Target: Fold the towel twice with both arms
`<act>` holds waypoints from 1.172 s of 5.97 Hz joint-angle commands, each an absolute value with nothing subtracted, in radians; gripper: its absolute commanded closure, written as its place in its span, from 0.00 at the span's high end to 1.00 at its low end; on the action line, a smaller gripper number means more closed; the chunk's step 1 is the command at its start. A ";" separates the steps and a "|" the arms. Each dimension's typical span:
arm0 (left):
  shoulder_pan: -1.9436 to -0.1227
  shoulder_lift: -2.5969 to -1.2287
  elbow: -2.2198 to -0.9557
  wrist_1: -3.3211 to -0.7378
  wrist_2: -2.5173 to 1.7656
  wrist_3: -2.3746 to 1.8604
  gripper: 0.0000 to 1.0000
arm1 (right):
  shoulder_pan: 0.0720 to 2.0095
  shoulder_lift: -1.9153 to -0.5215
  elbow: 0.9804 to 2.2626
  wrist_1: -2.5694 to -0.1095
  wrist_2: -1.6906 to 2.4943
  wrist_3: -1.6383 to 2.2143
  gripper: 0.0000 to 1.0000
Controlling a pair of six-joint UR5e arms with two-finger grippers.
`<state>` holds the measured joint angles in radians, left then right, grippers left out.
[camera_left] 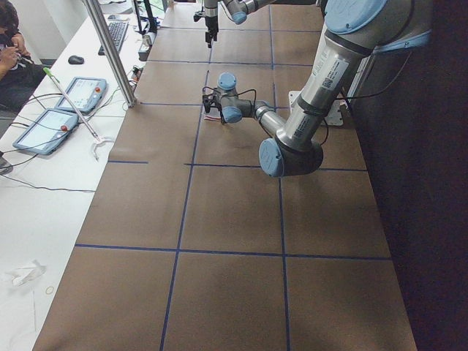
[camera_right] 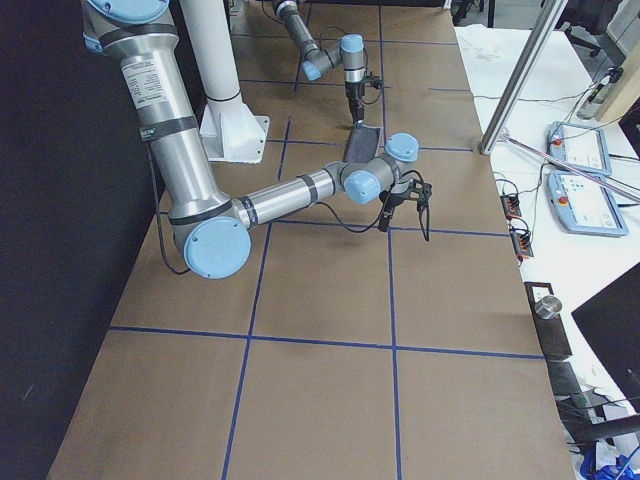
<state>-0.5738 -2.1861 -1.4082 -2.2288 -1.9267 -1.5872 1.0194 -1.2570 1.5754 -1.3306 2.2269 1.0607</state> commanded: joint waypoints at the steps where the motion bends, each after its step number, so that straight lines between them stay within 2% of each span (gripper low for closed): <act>1: -0.574 -2.186 -1.408 -2.227 -1.927 -1.588 0.45 | 1.025 -1.252 1.575 -1.338 2.227 1.060 1.00; 2: -0.574 -2.186 -1.410 -2.227 -1.927 -1.588 0.40 | 1.028 -1.252 1.575 -1.338 2.227 1.060 1.00; 3: -0.574 -2.186 -1.411 -2.227 -1.927 -1.588 0.29 | 1.028 -1.252 1.575 -1.339 2.227 1.061 1.00; 4: -0.574 -2.189 -1.414 -2.217 -1.927 -1.588 0.11 | 1.029 -1.252 1.574 -1.339 2.227 1.060 1.00; 5: -0.574 -2.191 -1.417 -2.195 -1.930 -1.586 0.03 | 1.029 -1.253 1.574 -1.339 2.227 1.060 1.00; 7: -0.589 -2.206 -1.475 -2.092 -1.959 -1.535 0.00 | 1.032 -1.255 1.571 -1.339 2.226 1.060 1.00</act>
<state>-0.5808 -2.1982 -1.4404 -2.1477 -1.9481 -1.5690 1.0306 -1.2542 1.5722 -1.3391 2.2269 1.0600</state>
